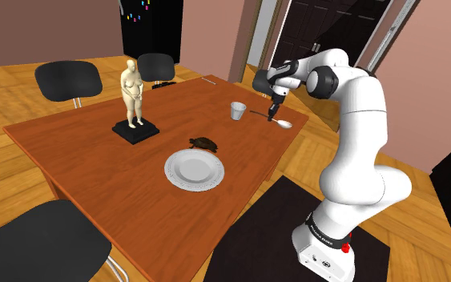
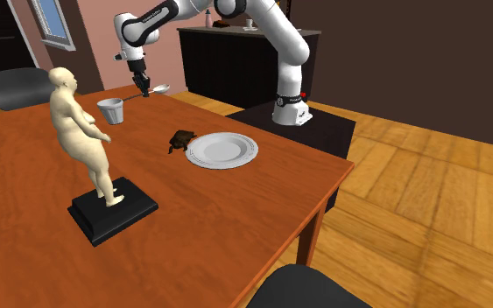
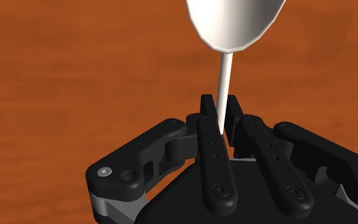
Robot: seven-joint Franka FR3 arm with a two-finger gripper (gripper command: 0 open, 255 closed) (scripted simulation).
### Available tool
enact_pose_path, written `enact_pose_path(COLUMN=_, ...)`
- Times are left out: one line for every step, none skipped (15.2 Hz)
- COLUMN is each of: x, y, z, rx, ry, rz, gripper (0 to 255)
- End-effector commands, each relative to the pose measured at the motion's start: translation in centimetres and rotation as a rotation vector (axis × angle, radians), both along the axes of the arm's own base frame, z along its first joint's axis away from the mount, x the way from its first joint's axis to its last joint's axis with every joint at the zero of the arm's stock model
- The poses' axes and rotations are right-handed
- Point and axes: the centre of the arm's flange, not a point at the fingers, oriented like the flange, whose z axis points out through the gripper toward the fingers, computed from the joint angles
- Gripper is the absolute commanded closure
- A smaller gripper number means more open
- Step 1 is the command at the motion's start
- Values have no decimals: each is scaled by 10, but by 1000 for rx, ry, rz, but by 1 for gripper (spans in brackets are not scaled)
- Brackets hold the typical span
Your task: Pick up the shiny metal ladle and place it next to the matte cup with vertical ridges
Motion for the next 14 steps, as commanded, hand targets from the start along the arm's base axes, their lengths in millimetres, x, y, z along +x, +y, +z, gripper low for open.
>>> enact_pose_path(x=0, y=0, z=-11, rx=0, ry=0, rz=0, gripper=255)
enact_pose_path(x=0, y=0, z=-16, rx=0, ry=0, rz=0, gripper=255)
enact_pose_path(x=0, y=0, z=-21, rx=0, ry=0, rz=0, gripper=255)
enact_pose_path(x=0, y=0, z=-27, rx=0, ry=0, rz=0, gripper=255)
enact_pose_path(x=0, y=0, z=-35, rx=0, ry=0, rz=0, gripper=255)
enact_pose_path(x=0, y=0, z=-35, rx=0, ry=0, rz=0, gripper=255)
enact_pose_path(x=0, y=0, z=-35, rx=0, ry=0, rz=0, gripper=255)
enact_pose_path(x=0, y=0, z=-35, rx=0, ry=0, rz=0, gripper=255)
enact_pose_path(x=0, y=0, z=-35, rx=0, ry=0, rz=0, gripper=255)
enact_pose_path(x=0, y=0, z=-35, rx=0, ry=0, rz=0, gripper=255)
enact_pose_path(x=0, y=0, z=-35, rx=0, ry=0, rz=0, gripper=255)
enact_pose_path(x=0, y=0, z=-35, rx=0, ry=0, rz=0, gripper=255)
enact_pose_path(x=0, y=0, z=-35, rx=0, ry=0, rz=0, gripper=255)
enact_pose_path(x=0, y=0, z=-35, rx=0, ry=0, rz=0, gripper=0)
